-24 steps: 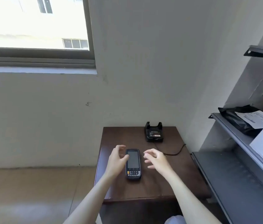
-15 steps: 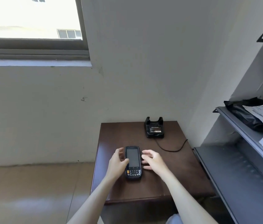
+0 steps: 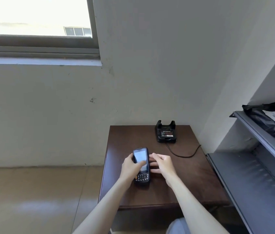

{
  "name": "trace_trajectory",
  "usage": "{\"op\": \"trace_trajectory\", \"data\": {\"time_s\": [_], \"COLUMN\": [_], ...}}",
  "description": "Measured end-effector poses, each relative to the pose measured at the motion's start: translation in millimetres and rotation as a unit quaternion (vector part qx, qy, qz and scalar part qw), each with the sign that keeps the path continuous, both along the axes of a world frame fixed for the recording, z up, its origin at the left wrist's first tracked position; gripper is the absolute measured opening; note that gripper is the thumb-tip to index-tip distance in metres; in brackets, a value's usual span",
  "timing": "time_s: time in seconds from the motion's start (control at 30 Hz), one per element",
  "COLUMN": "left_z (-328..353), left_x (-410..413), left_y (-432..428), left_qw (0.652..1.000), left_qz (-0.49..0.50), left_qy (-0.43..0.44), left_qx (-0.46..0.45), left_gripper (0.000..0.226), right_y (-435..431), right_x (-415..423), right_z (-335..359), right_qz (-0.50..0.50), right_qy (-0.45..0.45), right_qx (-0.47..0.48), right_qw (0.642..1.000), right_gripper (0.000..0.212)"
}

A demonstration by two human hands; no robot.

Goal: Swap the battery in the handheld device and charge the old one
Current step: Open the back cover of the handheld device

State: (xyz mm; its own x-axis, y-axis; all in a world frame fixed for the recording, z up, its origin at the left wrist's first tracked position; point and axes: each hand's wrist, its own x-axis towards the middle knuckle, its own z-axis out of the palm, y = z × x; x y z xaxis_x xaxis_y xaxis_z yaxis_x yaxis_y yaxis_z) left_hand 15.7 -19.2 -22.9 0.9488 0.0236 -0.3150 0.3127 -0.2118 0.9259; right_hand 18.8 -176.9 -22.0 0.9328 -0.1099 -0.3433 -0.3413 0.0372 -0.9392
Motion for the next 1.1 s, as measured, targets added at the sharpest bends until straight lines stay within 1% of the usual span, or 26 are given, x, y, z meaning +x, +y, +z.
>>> {"op": "trace_trajectory", "data": {"time_s": [0.07,0.13,0.17,0.27,0.33,0.37,0.4,0.47,0.5,0.57,0.6,0.7,0.8,0.87,0.93,1.03,1.1], "left_z": [0.7,-4.3,-5.3,2.9,8.3,10.1,13.3,17.0,19.3,25.3,27.5,28.6,25.2,23.3,20.2,12.8,8.2], "left_x": [-0.9,-0.2,-1.4,-6.9,-10.0,-11.7,-13.6,-15.4,-16.0,-17.9,-18.7,-20.1,-21.4,-21.9,-20.5,-17.2,-16.5], "left_y": [-3.3,-6.7,-9.0,-10.8,-10.7,-9.8,-9.2,-6.9,-6.3,-6.6,-6.6,-5.0,-4.9,-4.8,-2.6,1.6,3.3], "left_qw": [1.0,1.0,1.0,0.998,0.997,0.995,0.994,0.99,0.988,0.984,0.983,0.98,0.976,0.973,0.972,0.972,0.975], "left_qz": [0.006,0.019,0.025,0.041,0.031,0.022,0.017,0.013,0.006,-0.018,-0.027,-0.051,-0.066,-0.072,-0.073,-0.078,-0.064], "left_qy": [-0.001,0.004,0.006,-0.006,-0.016,-0.017,-0.014,0.0,0.0,-0.003,-0.005,-0.012,-0.013,-0.016,-0.025,-0.031,-0.033], "left_qx": [0.004,0.002,-0.004,-0.039,-0.076,-0.093,-0.11,-0.139,-0.153,-0.177,-0.184,-0.193,-0.208,-0.218,-0.222,-0.22,-0.21], "left_gripper": [0.057,0.076,0.076,0.049,0.039,0.041,0.048,0.06,0.056,0.04,0.036,0.038,0.039,0.033,0.027,0.024,0.023], "right_y": [2.9,6.0,6.4,5.6,1.1,-0.6,-1.7,0.0,1.0,1.7,1.3,0.7,0.5,1.5,2.3,1.8,0.9], "right_x": [-2.4,-5.3,-7.9,-11.1,-13.1,-14.1,-15.3,-20.7,-24.2,-31.9,-34.8,-38.4,-36.2,-34.0,-32.8,-30.6,-27.1], "right_z": [7.2,13.1,16.5,20.6,19.7,18.7,17.5,16.4,16.5,20.4,22.6,26.6,23.9,21.0,21.2,21.1,15.8], "right_qz": [0.0,0.006,0.01,0.022,0.019,0.016,0.013,0.027,0.05,0.105,0.123,0.14,0.133,0.116,0.088,0.041,0.019], "right_qy": [-0.017,-0.037,-0.046,-0.063,-0.067,-0.065,-0.055,-0.016,0.005,0.031,0.039,0.044,0.037,0.036,0.032,0.024,0.018], "right_qx": [0.003,0.006,0.007,0.013,0.027,0.03,0.031,0.034,0.036,0.051,0.066,0.116,0.118,0.111,0.096,0.052,0.01], "right_qw": [1.0,0.999,0.999,0.998,0.997,0.997,0.998,0.999,0.998,0.993,0.989,0.982,0.983,0.986,0.991,0.998,1.0], "right_gripper": [0.024,0.025,0.025,0.025,0.024,0.025,0.025,0.027,0.027,0.03,0.033,0.036,0.037,0.037,0.032,0.029,0.03]}}
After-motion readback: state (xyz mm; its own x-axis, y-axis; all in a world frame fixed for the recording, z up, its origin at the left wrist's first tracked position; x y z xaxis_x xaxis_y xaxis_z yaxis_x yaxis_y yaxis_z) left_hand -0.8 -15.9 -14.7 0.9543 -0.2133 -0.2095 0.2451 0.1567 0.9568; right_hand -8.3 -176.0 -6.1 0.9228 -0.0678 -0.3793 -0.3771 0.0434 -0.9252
